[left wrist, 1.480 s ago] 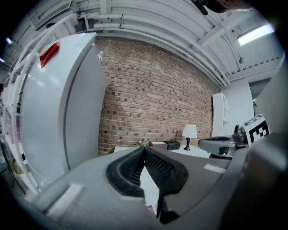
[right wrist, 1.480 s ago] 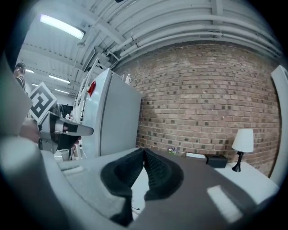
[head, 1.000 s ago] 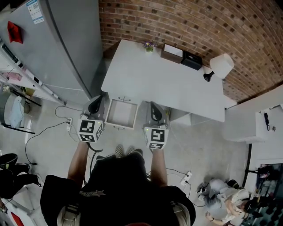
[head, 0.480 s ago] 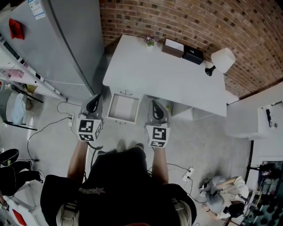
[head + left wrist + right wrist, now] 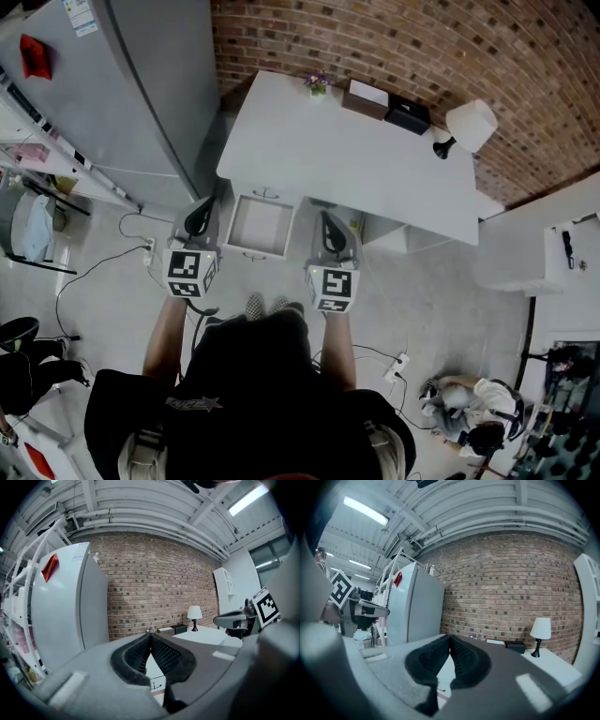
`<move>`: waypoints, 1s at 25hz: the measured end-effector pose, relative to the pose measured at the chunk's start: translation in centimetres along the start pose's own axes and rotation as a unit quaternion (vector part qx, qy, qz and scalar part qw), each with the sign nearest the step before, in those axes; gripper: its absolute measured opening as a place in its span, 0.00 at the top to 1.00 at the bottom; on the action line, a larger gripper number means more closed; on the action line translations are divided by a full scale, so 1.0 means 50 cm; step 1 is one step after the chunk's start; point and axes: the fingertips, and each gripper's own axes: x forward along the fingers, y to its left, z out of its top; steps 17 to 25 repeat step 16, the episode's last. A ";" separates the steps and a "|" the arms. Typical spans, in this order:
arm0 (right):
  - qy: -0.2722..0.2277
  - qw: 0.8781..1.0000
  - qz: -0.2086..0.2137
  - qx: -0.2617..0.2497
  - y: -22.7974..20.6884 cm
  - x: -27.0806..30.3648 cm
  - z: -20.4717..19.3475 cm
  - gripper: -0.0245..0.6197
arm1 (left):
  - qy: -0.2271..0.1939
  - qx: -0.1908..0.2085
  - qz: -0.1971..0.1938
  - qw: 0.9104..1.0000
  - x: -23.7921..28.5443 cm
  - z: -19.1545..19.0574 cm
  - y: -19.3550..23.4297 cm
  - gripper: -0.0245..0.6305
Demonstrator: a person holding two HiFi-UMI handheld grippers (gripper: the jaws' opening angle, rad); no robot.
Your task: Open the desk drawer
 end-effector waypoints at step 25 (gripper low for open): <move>-0.007 1.000 -0.002 -0.001 0.012 -0.016 0.002 0.95 | -0.004 0.010 0.000 1.000 -0.018 0.002 -0.001 0.95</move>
